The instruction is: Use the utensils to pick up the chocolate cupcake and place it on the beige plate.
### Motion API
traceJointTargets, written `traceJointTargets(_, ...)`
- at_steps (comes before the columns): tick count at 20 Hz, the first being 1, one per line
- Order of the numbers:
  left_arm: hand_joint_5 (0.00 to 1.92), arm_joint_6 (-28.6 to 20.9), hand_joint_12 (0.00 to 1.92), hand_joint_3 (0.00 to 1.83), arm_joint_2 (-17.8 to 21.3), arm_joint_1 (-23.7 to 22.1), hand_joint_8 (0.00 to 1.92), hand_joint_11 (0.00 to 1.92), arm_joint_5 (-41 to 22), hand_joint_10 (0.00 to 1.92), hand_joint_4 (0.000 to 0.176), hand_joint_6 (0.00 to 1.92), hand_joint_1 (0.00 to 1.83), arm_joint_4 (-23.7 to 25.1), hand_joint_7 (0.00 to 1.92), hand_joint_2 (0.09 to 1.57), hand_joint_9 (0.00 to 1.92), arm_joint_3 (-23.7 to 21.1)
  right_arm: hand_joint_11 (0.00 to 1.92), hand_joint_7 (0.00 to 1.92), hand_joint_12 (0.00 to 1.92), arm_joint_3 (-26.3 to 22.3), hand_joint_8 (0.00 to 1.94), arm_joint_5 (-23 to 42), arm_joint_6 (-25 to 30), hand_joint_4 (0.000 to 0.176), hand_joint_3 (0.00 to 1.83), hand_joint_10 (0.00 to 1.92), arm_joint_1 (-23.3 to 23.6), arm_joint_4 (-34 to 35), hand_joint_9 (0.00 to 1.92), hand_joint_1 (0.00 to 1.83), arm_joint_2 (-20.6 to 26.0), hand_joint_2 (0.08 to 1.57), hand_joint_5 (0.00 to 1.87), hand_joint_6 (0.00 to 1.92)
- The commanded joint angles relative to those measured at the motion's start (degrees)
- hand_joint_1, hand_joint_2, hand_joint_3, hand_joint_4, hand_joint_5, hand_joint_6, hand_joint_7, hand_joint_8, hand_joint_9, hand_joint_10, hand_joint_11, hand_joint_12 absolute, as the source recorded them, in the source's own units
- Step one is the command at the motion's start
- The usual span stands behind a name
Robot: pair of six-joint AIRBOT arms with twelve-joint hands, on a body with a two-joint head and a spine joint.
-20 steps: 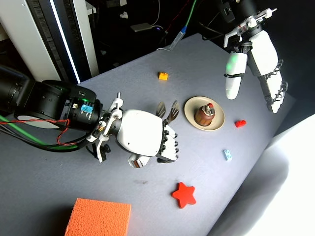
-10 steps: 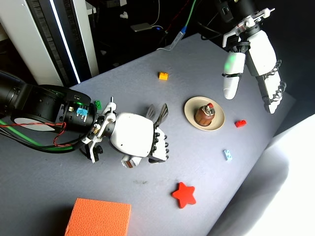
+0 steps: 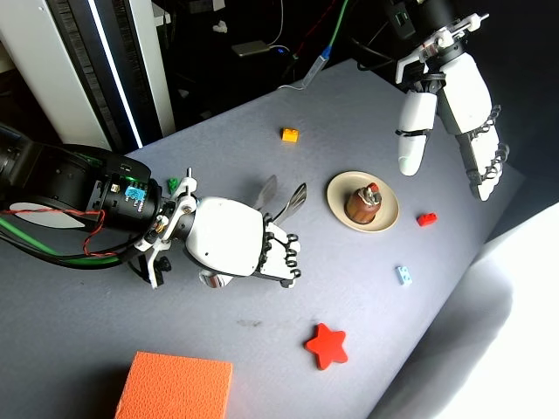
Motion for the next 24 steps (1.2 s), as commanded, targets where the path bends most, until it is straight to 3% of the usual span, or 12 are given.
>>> traceJointTargets(1,0.08,0.0,0.01,0.00,0.6,-0.4,0.01,0.02,-1.7,0.01,0.000,0.01,0.17,3.5,0.07,1.13,0.04,0.1,0.00,0.13,0.45,-0.4,0.00,6.0,0.1,0.000,0.00,0.00,0.8,-0.2,0.08,0.51,0.6,1.00,0.06,0.00)
traceJointTargets(5,0.06,-0.1,0.02,0.00,0.6,-0.5,0.00,0.03,-1.7,0.00,0.000,0.00,0.16,3.4,0.07,1.14,0.03,-0.3,0.00,0.03,0.20,-2.4,0.00,5.0,-0.1,0.000,0.00,0.00,1.3,-0.2,0.02,0.26,2.3,0.89,0.00,0.00)
traceJointTargets(8,0.05,-0.1,0.00,0.00,0.7,-0.4,0.00,0.00,-1.7,0.00,0.000,0.00,0.19,3.4,0.06,1.13,0.01,-0.4,0.00,0.04,0.21,-5.2,0.00,4.1,-0.1,0.000,0.00,0.00,2.7,-0.2,0.04,0.18,5.1,0.86,0.00,0.00)
traceJointTargets(11,0.04,-0.1,0.00,0.00,0.8,-0.4,0.00,0.00,-1.7,0.00,0.000,0.00,0.17,1.2,0.03,1.13,0.00,-0.5,0.00,0.06,0.40,-7.8,0.00,3.9,-0.4,0.000,0.00,0.00,4.4,-0.2,0.06,0.14,8.4,0.86,0.00,0.00)
traceJointTargets(16,0.10,0.0,0.02,0.00,0.7,-1.0,0.01,0.04,-1.5,0.01,0.000,0.01,0.19,1.7,0.08,1.12,0.05,-0.2,0.00,0.04,0.37,-11.7,0.00,0.9,-0.1,0.000,0.00,0.00,9.4,-0.2,0.05,0.13,14.7,0.86,0.00,0.00)
traceJointTargets(19,0.09,0.0,0.00,0.00,0.6,-0.7,0.00,0.00,-0.8,0.00,0.000,0.00,0.18,1.9,0.07,1.13,0.04,0.2,0.00,0.06,0.50,-13.5,0.00,1.0,0.1,0.000,0.00,0.00,12.3,-0.2,0.07,0.14,18.8,0.86,0.04,0.00)
traceJointTargets(24,0.09,0.0,0.02,0.00,0.9,-0.6,0.01,0.04,-0.8,0.01,0.000,0.00,0.19,3.1,0.10,1.13,0.07,-0.5,0.00,0.11,0.62,-14.9,0.01,0.5,4.9,0.000,0.00,0.01,11.2,-0.2,0.12,0.18,23.2,0.88,0.10,0.01)
